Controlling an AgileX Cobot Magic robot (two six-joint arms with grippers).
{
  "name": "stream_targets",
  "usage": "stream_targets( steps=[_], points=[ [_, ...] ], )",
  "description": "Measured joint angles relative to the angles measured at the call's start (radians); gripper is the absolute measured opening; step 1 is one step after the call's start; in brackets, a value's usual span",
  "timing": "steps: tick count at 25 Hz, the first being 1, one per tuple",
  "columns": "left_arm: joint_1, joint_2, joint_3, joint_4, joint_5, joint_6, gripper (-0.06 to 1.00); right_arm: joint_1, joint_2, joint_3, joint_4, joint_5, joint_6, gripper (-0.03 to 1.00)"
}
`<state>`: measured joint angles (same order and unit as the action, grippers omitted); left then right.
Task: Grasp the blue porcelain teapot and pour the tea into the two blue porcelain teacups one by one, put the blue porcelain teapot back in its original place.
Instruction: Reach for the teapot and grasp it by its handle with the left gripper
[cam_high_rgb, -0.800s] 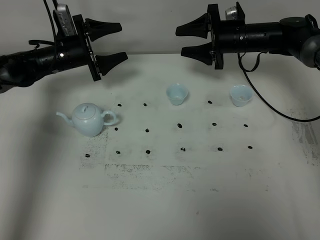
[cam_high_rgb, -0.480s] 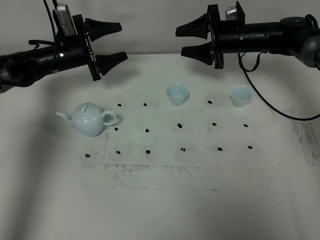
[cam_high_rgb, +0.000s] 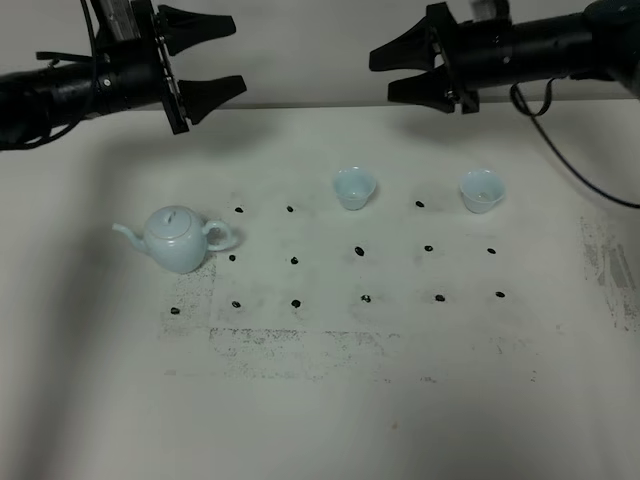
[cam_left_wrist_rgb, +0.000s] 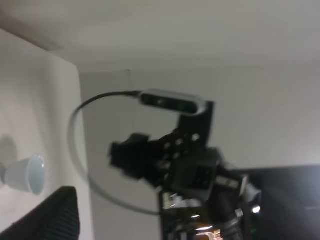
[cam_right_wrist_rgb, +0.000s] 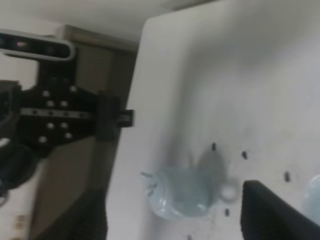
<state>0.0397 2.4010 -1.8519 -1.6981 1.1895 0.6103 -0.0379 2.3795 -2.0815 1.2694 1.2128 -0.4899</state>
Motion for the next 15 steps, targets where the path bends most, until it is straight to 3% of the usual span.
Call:
stream_targets(
  steps=[7,10,15],
  points=[
    [0.044,-0.198,0.0,0.233,0.004,-0.077,0.73,-0.079,-0.187,0.0,-0.3,0.001,0.06,0.59],
    [0.058,-0.303,0.0,0.393,0.004,-0.132,0.73,-0.095,-0.264,0.0,-0.468,0.003,0.115,0.59],
    [0.06,-0.49,0.0,0.739,-0.007,-0.236,0.73,-0.096,-0.434,0.035,-0.74,0.004,0.224,0.59]
  ],
)
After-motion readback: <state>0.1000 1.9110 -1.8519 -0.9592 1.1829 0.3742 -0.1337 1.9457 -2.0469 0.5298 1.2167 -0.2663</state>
